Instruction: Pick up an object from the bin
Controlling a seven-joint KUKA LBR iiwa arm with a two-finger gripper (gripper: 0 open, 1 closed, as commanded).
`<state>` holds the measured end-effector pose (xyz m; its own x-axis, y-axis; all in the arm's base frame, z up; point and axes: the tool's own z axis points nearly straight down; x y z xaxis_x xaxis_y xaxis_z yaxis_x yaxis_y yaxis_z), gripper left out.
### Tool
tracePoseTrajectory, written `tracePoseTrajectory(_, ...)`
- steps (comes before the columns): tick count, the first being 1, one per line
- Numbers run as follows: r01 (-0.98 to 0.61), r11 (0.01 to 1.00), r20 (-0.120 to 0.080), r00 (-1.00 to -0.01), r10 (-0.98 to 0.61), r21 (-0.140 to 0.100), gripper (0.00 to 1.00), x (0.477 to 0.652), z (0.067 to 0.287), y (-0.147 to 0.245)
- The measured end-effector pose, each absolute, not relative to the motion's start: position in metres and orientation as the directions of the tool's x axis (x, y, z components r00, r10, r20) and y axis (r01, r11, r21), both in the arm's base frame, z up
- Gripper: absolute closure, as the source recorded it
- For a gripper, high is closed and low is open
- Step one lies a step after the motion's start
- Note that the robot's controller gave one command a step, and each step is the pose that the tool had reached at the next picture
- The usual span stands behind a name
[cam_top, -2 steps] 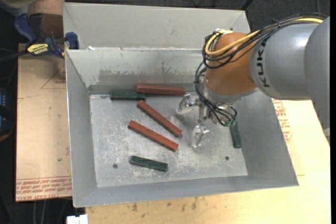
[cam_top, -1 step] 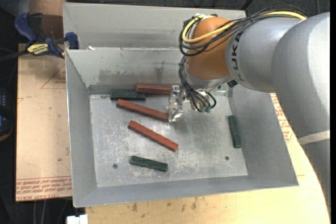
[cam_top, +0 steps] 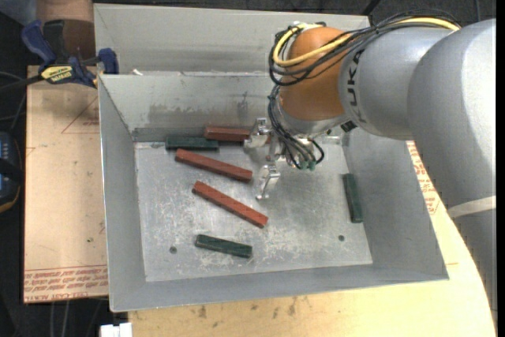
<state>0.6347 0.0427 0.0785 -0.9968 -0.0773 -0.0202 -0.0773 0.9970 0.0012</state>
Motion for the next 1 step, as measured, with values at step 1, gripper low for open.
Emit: tracePoseTrajectory(1, -0.078, 0.997, -0.02, -0.997, -0.078, 0.001, 0.0, 0.6347, 0.0786, 0.0428)
